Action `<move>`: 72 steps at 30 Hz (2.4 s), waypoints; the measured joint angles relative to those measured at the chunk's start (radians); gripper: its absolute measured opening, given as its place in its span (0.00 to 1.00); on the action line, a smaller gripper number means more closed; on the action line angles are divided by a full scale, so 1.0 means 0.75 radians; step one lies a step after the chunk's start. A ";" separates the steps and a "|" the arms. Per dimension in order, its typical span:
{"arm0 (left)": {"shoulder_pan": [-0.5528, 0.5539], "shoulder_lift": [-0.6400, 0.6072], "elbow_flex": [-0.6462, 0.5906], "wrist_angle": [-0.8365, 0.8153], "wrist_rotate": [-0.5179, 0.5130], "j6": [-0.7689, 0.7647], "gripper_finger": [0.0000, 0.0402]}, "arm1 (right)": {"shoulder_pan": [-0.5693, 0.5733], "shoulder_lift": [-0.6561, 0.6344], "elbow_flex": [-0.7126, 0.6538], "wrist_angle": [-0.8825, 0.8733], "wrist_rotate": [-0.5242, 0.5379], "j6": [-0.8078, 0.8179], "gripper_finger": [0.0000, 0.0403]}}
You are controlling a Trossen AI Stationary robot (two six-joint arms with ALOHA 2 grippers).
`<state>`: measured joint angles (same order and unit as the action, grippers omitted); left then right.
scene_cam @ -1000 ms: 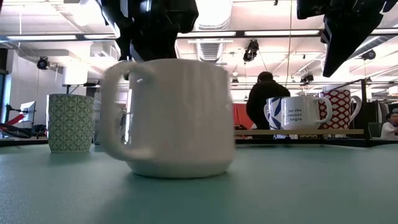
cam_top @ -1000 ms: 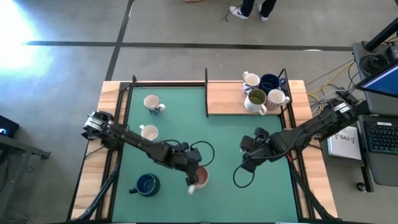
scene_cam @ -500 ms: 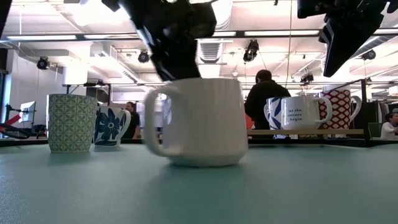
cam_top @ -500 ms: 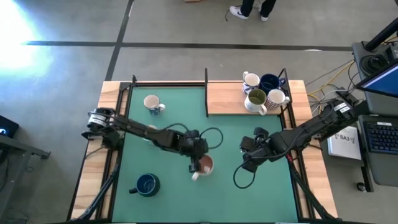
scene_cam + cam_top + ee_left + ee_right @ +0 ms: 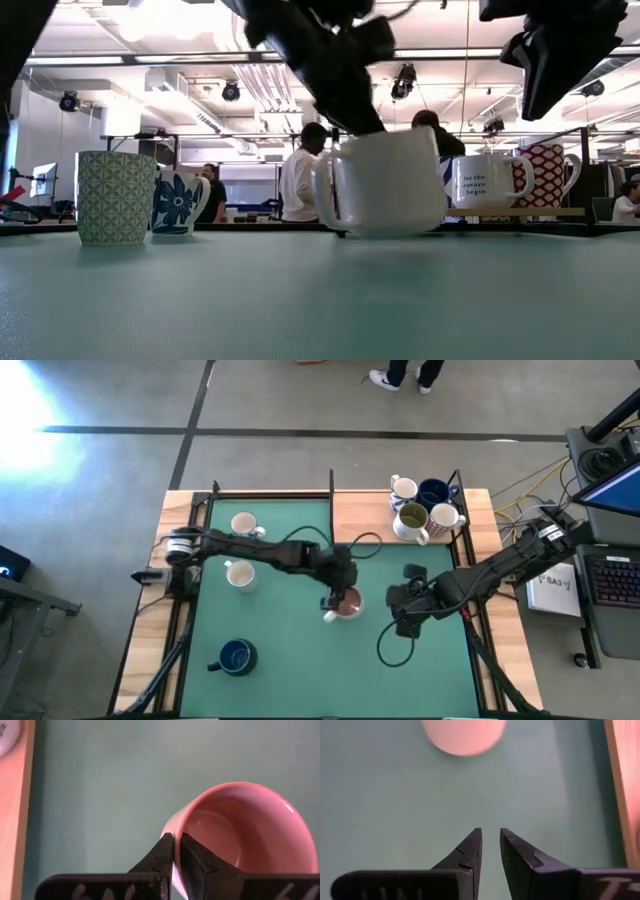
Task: Place coffee mugs
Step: Put the pink white mug on the shelf
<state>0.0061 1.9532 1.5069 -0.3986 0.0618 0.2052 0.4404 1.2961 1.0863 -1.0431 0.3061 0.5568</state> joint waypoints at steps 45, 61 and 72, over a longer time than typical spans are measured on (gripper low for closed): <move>0.103 0.377 0.595 -0.712 -0.098 -0.438 0.21 | 0.000 0.000 0.000 0.001 -0.001 -0.207 0.15; 0.092 0.376 0.573 -0.593 -0.094 -0.225 0.03 | 0.000 0.000 0.000 0.001 0.000 -0.221 0.15; 0.098 0.376 0.572 -0.409 -0.094 0.445 0.04 | 0.000 0.000 0.000 0.002 0.000 -0.238 0.15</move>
<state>0.0795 2.2353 1.9362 -0.7053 -0.0087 0.5387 0.4404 1.2961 1.0863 -1.0420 0.3061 0.3786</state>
